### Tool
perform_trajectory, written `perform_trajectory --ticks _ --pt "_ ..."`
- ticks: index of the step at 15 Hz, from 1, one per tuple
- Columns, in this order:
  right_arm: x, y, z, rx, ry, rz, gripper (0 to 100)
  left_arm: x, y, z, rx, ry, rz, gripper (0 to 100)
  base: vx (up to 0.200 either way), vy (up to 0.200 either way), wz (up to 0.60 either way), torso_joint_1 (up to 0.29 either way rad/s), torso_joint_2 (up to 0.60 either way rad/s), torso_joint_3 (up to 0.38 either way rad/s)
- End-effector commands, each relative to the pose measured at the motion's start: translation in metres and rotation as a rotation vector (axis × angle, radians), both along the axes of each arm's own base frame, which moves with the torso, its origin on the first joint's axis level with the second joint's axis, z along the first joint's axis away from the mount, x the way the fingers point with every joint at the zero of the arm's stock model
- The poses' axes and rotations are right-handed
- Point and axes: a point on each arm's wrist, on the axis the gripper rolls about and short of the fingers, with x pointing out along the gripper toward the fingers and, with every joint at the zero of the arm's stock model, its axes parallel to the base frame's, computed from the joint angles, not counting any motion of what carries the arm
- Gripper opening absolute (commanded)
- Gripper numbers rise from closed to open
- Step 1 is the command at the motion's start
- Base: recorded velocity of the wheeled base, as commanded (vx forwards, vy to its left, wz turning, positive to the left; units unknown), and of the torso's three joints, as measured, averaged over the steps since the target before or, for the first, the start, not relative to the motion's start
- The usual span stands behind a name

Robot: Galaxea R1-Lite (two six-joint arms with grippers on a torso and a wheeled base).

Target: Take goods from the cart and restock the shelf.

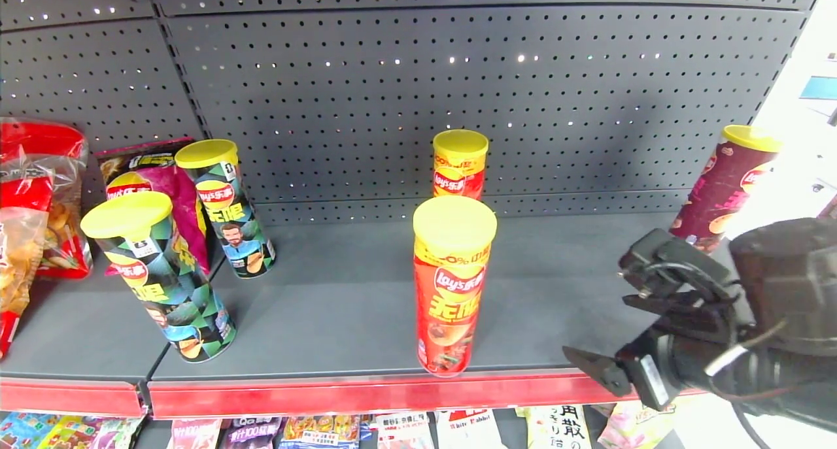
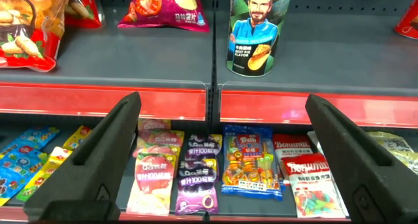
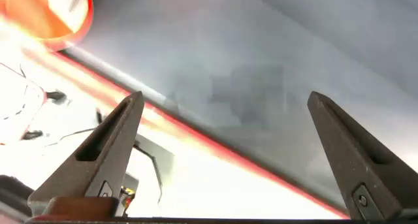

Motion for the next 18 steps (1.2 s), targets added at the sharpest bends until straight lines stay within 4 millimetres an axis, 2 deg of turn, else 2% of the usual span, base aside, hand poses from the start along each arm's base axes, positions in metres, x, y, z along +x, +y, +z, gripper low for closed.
perform_trajectory --ticks 1,3,5,8,10,11,12,14,16,18 --pt "-0.038 -0.043 0.007 0.034 -0.099 -0.020 100 0.000 0.000 0.000 0.000 0.000 0.002 100 0.000 0.000 0.00 0.000 0.00 0.000" --pt "-0.071 -0.080 0.005 0.092 -0.178 -0.023 100 0.000 0.000 0.000 0.000 0.000 0.000 100 0.000 0.000 0.00 0.000 0.00 0.000" --pt "-0.105 -0.102 -0.013 0.111 -0.261 -0.049 100 0.000 0.000 0.000 0.000 0.000 0.000 100 0.000 0.000 0.00 0.000 0.00 0.000" --pt "-0.144 -0.116 -0.031 0.146 -0.434 -0.136 100 0.000 0.000 0.000 0.000 0.000 0.000 100 0.000 0.000 0.00 0.000 0.00 0.000" --pt "-0.160 -0.120 -0.035 0.173 -0.520 -0.189 100 0.000 0.000 0.000 0.000 0.000 0.000 100 0.000 0.000 0.00 0.000 0.00 0.000" --pt "-0.178 -0.123 -0.042 0.267 -0.585 -0.229 100 0.000 0.000 0.000 0.000 0.000 0.002 100 0.000 0.000 0.00 0.000 0.00 0.000" --pt "-0.187 -0.124 -0.053 0.318 -0.597 -0.256 100 0.000 0.000 0.000 0.000 0.000 0.002 100 0.000 0.000 0.00 0.000 0.00 0.000" --pt "-0.182 -0.127 -0.061 0.384 -0.573 -0.418 100 0.000 0.000 0.000 0.000 0.000 0.002 100 0.000 0.000 0.00 0.000 0.00 0.000" --pt "-0.175 -0.126 -0.085 0.389 -0.515 -0.450 100 0.000 0.000 0.000 0.000 0.000 0.000 100 0.000 0.000 0.00 0.000 0.00 0.000" --pt "-0.173 -0.125 -0.090 0.389 -0.521 -0.429 100 0.000 0.000 0.000 0.000 0.000 0.002 100 0.000 0.000 0.00 0.000 0.00 0.000"
